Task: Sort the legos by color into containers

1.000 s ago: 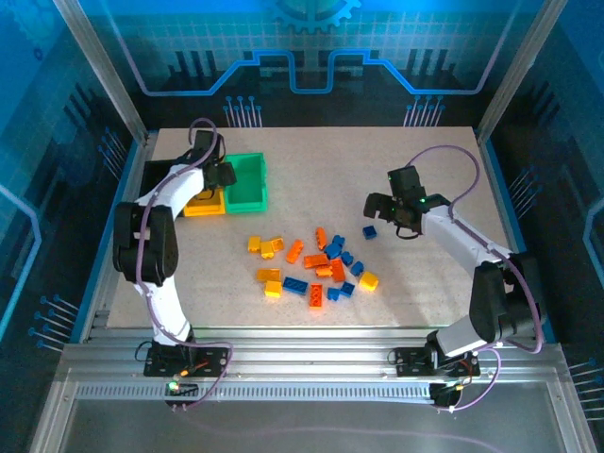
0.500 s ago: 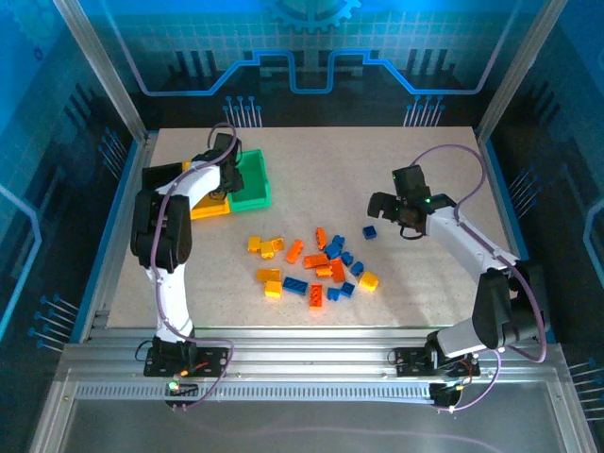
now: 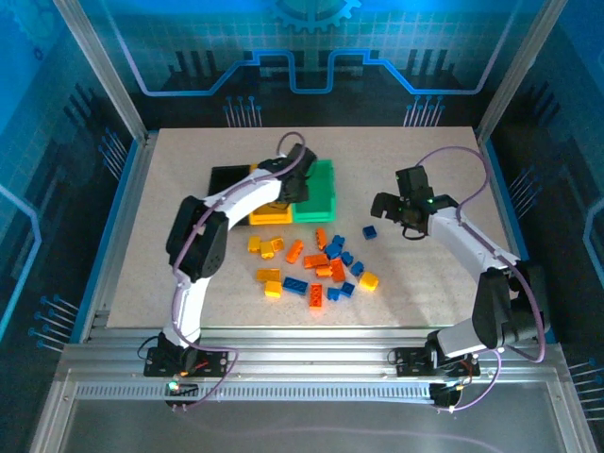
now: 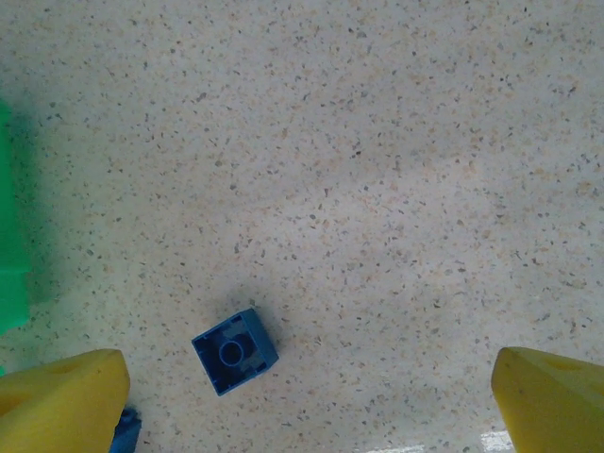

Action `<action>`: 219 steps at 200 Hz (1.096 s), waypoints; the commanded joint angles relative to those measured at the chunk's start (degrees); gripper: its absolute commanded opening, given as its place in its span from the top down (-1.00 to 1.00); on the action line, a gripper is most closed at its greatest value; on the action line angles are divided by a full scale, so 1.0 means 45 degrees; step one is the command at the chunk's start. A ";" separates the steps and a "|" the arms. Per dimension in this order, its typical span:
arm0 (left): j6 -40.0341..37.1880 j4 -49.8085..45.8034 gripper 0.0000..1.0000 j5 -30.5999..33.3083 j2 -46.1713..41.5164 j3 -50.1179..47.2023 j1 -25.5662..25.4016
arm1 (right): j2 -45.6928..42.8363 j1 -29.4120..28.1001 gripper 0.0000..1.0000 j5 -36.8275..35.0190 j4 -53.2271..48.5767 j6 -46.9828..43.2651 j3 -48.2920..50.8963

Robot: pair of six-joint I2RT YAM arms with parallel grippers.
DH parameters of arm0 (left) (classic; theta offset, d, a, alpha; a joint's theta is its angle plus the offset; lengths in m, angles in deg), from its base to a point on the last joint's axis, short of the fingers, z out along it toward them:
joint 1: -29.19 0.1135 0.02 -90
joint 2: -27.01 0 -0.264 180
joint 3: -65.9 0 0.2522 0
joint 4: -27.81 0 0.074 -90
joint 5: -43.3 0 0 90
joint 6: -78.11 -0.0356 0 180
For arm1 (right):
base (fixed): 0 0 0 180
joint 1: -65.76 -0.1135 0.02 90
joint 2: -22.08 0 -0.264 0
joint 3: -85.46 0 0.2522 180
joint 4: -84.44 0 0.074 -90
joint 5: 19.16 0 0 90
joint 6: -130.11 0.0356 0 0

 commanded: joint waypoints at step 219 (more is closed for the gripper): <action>0.1391 0.4079 -0.98 -0.0198 -0.6536 -0.3709 -0.2162 | -0.1135 -0.0546 -0.73 0.1270 -0.0255 -0.0605 0.1988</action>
